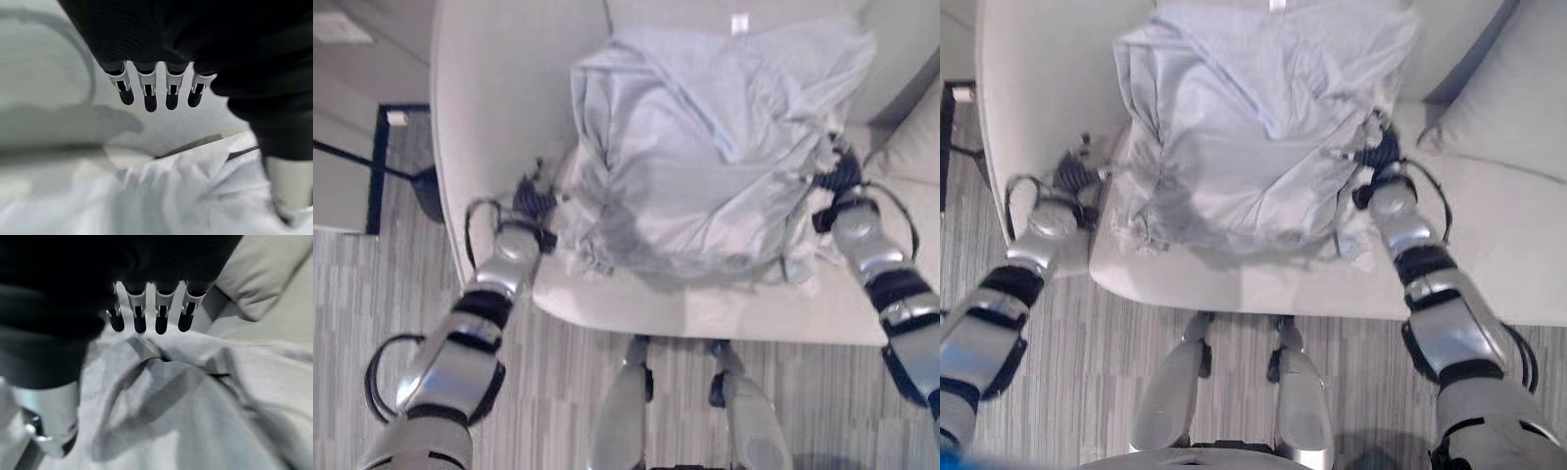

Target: Hang the clothes on the sofa on the clothes rack.

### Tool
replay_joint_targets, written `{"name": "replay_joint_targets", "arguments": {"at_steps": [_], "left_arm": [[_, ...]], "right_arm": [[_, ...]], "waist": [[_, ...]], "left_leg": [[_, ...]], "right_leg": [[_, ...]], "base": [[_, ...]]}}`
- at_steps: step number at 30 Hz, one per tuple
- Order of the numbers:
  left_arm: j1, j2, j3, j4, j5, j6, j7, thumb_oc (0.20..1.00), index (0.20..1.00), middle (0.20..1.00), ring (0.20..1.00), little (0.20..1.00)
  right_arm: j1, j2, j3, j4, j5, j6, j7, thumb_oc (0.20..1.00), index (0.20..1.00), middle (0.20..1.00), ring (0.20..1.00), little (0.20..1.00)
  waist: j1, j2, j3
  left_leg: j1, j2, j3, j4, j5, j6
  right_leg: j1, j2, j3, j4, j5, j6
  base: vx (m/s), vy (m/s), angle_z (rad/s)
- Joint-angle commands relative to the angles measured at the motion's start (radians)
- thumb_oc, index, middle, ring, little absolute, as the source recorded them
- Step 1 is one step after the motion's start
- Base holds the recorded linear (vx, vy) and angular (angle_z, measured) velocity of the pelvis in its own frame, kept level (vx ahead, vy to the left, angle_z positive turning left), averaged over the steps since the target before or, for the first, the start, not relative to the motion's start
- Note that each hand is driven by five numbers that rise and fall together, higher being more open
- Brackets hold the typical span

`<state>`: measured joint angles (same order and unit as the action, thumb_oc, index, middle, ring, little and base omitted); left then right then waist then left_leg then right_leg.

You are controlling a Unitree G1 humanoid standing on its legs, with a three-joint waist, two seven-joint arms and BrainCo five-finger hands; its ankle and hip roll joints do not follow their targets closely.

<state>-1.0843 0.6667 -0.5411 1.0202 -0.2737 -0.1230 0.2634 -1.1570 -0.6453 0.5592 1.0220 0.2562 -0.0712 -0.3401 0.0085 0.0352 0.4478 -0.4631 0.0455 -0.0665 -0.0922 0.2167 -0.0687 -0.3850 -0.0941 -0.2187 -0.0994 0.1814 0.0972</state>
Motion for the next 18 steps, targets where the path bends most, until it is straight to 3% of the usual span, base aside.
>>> {"name": "replay_joint_targets", "arguments": {"at_steps": [1,4,18], "left_arm": [[-0.106,0.030,-0.036,0.031,-0.016,-0.034,0.035,1.000,1.000,1.000,1.000,1.000],[-0.337,0.040,-0.173,0.080,-0.008,-0.029,0.064,1.000,1.000,1.000,1.000,1.000],[-0.501,0.133,-0.324,0.045,-0.036,-0.038,0.085,1.000,1.000,1.000,1.000,1.000]], "right_arm": [[-0.065,-0.064,0.030,-0.007,0.055,-0.029,-0.041,1.000,1.000,1.000,1.000,1.000],[-0.251,-0.120,0.140,0.043,0.116,-0.039,-0.082,1.000,1.000,1.000,1.000,1.000],[-0.303,-0.235,0.187,0.009,0.220,-0.042,-0.096,1.000,1.000,1.000,1.000,1.000]], "waist": [[0.020,-0.017,-0.042],[0.022,-0.002,-0.043],[0.010,0.014,-0.070]], "left_leg": [[0.024,-0.027,0.010,0.005,-0.061,-0.074],[-0.091,-0.041,0.005,0.005,-0.034,-0.087],[-0.097,-0.050,0.003,0.005,-0.039,-0.090]], "right_leg": [[-0.065,-0.078,0.041,0.012,0.037,0.152],[-0.182,-0.072,0.036,0.012,0.057,0.159],[-0.197,-0.077,0.040,0.012,0.064,0.163]], "base": [[-0.05,-0.046,0.04],[-0.05,-0.048,0.00],[0.00,-0.001,0.00]]}}
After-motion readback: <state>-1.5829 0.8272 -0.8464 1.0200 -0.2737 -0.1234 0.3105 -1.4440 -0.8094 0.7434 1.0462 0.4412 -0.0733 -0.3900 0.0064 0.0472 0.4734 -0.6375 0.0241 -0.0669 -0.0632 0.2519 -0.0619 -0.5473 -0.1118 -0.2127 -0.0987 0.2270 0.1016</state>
